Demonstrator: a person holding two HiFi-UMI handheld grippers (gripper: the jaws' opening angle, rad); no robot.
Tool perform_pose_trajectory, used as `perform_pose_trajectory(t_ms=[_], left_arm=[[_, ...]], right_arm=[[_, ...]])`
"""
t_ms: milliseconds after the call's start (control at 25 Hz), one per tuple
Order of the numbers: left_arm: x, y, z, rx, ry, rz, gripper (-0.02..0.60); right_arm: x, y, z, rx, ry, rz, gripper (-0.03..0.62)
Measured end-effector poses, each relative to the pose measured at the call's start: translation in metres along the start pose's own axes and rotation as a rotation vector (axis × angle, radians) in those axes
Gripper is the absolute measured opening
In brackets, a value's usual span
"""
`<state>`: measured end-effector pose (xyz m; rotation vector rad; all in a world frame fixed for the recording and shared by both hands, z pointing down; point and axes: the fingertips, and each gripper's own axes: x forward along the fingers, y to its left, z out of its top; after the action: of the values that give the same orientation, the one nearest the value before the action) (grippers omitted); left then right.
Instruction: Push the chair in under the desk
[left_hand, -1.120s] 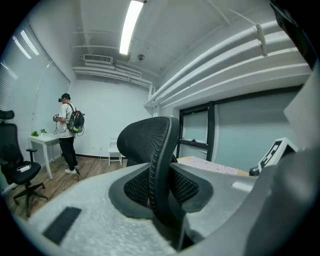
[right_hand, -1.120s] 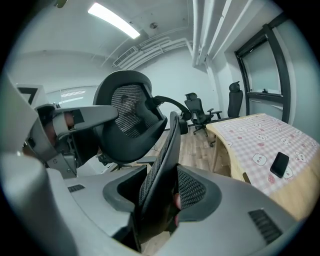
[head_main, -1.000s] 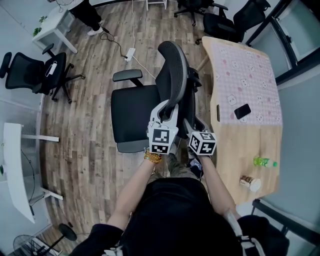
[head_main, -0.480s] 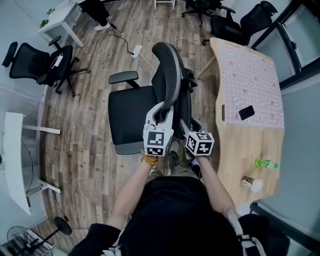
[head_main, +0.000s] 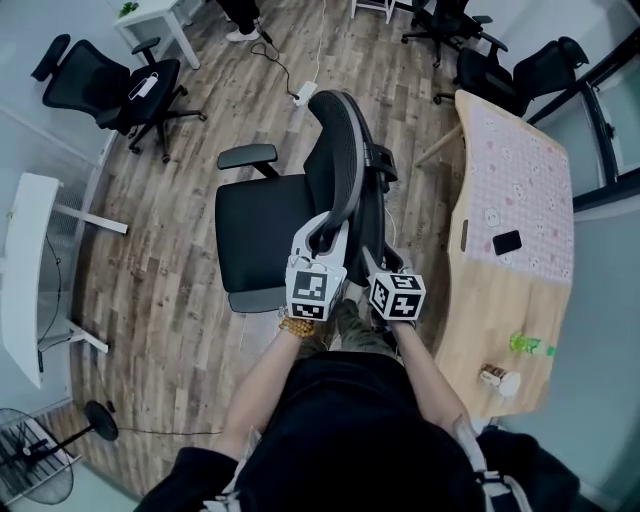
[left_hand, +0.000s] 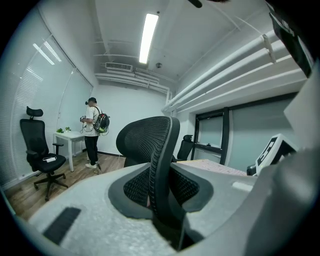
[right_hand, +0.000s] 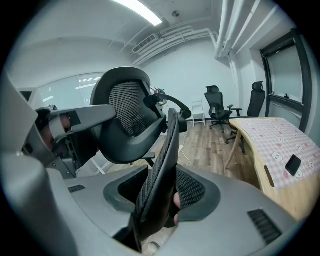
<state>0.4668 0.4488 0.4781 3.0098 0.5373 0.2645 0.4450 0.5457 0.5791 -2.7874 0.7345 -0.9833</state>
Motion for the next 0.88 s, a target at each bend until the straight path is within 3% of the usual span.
perform_pose_trajectory(t_ms=[880], left_arm=[[-0.154, 0.064, -0.018, -0.037, -0.046, 0.192, 0.098]], right_arm=[[-0.019, 0.139, -0.056, -0.14, 0.055, 0.142, 0.176]])
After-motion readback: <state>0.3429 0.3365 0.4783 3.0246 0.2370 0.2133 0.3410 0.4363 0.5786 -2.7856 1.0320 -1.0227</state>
